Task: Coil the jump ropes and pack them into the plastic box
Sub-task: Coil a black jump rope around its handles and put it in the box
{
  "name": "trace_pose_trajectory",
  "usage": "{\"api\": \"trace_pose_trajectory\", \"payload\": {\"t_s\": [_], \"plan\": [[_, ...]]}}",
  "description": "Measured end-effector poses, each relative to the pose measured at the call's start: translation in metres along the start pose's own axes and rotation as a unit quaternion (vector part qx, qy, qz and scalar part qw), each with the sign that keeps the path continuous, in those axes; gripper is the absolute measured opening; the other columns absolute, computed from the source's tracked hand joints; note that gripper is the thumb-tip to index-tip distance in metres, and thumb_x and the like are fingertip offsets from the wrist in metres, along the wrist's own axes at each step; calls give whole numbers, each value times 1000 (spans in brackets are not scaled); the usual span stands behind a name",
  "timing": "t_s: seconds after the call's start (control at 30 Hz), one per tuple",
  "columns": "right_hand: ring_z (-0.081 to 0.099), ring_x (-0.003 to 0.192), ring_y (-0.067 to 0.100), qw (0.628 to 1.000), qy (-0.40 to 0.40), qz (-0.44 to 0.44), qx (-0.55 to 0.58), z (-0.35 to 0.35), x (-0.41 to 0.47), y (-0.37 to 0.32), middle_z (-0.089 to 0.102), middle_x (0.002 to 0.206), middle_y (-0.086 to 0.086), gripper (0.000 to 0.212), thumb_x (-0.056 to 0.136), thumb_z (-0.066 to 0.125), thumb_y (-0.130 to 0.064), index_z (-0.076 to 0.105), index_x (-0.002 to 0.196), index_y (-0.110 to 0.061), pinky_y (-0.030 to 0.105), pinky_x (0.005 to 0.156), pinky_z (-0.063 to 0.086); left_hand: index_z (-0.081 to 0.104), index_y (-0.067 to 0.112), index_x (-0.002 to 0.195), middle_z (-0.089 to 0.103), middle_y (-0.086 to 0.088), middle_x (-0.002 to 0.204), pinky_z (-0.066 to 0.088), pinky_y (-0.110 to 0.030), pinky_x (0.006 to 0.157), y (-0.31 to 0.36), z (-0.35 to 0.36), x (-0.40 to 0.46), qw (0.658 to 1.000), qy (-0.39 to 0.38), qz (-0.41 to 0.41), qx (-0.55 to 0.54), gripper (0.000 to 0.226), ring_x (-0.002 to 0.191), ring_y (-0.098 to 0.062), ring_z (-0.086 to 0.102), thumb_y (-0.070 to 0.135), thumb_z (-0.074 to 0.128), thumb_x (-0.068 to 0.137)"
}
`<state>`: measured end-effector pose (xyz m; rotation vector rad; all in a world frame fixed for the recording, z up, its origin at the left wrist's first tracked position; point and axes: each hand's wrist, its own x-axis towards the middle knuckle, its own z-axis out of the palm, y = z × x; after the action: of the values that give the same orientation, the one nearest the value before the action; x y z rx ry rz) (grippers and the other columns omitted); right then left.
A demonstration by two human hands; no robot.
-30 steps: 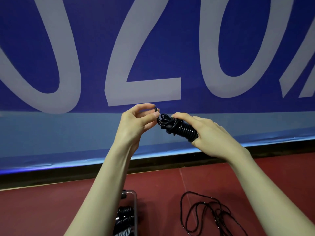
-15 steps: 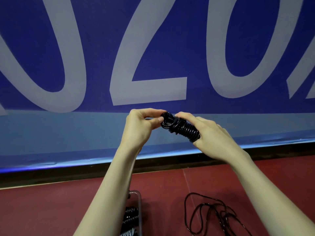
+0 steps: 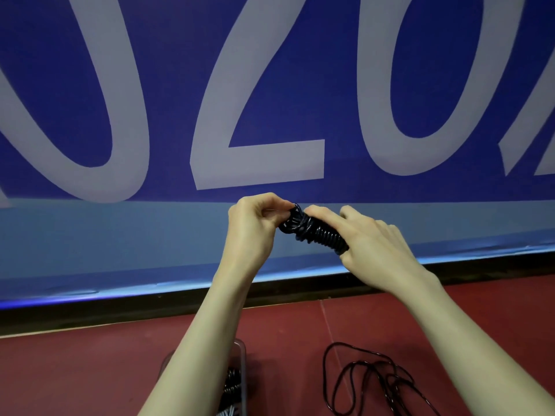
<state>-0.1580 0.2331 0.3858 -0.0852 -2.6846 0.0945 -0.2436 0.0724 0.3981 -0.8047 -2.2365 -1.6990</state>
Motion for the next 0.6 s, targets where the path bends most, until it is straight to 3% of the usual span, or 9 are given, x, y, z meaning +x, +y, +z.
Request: {"api": "trace_pose_trajectory", "payload": {"t_s": [0.17, 0.3, 0.5, 0.6], "plan": [[38, 63, 17, 998, 3, 3, -64, -3, 0, -4, 35, 90, -4, 87, 85, 44, -1, 9, 144, -55, 28, 50, 26, 77, 10, 88, 73, 2, 95, 54, -17, 80, -5, -6, 2, 1000, -19, 2, 22, 12, 82, -3, 69, 0, 71, 82], [41, 73, 19, 996, 5, -10, -92, -5, -1, -9, 33, 91, -5, 88, 86, 45, -1, 7, 145, -54, 25, 48, 20, 73, 14, 76, 74, 5, 86, 53, -16, 74, -10, -10, 1, 1000, -12, -4, 21, 15, 76, -6, 70, -1, 75, 77], [45, 80, 19, 995, 4, -18, -99, -3, 0, -11, 31, 93, -5, 88, 86, 45, -3, 5, 145, -54, 26, 47, 17, 72, 21, 93, 73, 11, 88, 53, -20, 75, -13, -13, 1, 999, 0, -29, 24, 19, 79, -7, 69, 10, 79, 77], [44, 80, 19, 995, 4, -21, -102, -2, -1, -13, 31, 94, -6, 86, 87, 46, -4, 6, 145, -53, 25, 48, 17, 75, 25, 89, 73, 12, 84, 52, -22, 74, -16, -11, -1, 999, -1, -45, 14, 18, 78, -8, 68, 12, 78, 77]]}}
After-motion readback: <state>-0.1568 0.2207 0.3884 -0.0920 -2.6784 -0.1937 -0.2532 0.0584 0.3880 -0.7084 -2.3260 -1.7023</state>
